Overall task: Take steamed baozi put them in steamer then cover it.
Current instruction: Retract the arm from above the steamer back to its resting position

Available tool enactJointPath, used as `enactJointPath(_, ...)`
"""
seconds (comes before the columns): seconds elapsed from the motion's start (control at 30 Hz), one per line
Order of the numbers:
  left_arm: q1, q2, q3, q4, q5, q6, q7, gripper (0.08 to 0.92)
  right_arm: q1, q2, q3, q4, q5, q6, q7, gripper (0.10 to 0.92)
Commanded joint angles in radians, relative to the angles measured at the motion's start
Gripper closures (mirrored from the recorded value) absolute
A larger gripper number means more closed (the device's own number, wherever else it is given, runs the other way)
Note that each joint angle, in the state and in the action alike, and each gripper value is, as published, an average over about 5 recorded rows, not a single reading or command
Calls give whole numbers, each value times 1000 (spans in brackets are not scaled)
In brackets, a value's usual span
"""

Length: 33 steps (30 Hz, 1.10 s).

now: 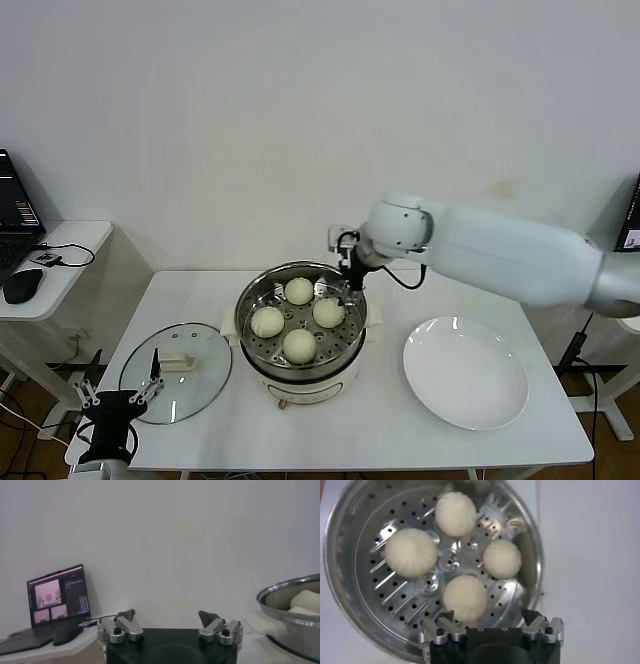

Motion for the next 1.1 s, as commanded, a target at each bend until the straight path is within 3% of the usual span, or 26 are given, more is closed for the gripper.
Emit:
enactJointPath(0.03,-1,1,5,8,-10,-4,-2,177,-243,-356,252,314,320,114,521,203)
enactJointPath(0.17,-4,-3,11,19,-15,-10,-1,177,-653,-470,569,402,257,340,677,203)
enactJointPath(0.33,-2,-8,18,25,-13,-15,3,177,-1177,-461,993,411,87,562,717,203)
enactJointPath(0.6,12,-24,42,37,2,-33,-2,177,-1765,-87,1600,322,-206,872,571,203)
enactJointPath(0.8,4,-6,26,62,137,0,-5,177,-1908,235,1850,332,-264,919,440,203)
enactJointPath(1.1,-34,106,-113,200,795,9,82,177,-2077,476,1988,412,-315,866,417,203)
